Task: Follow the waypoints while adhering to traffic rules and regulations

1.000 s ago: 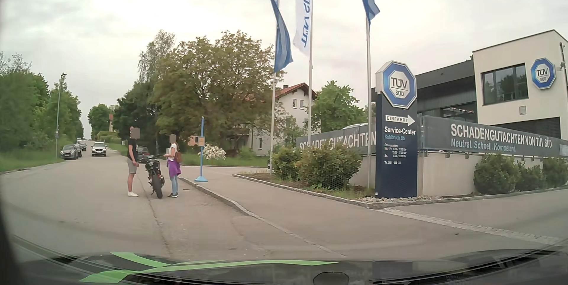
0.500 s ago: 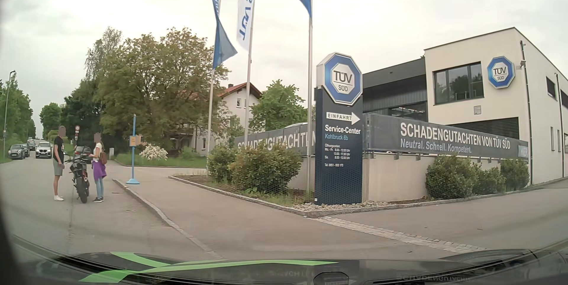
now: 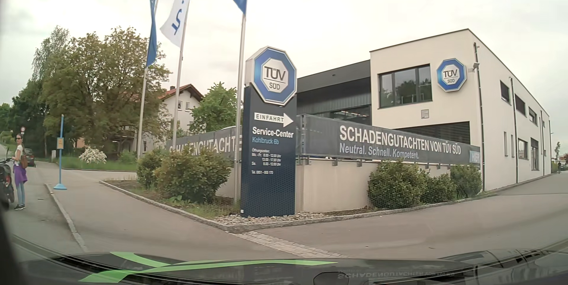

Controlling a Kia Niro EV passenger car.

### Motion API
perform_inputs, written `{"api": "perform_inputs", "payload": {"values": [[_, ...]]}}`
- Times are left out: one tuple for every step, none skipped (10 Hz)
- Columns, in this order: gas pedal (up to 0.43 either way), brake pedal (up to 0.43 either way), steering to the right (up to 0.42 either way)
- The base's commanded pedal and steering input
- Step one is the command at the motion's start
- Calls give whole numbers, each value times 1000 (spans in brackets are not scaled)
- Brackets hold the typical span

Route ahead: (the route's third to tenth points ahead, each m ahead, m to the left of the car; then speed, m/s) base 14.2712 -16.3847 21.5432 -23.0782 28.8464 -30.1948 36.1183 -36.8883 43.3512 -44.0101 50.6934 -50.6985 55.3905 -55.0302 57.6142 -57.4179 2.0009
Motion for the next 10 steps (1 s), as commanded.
{"api": "perform_inputs", "payload": {"values": [[118, 0, 705], [118, 0, 720], [110, 0, 726], [110, 0, 734], [110, 0, 742], [110, 0, 748], [98, 0, 751], [98, 0, 751], [98, 0, 751], [87, 0, 748]]}}
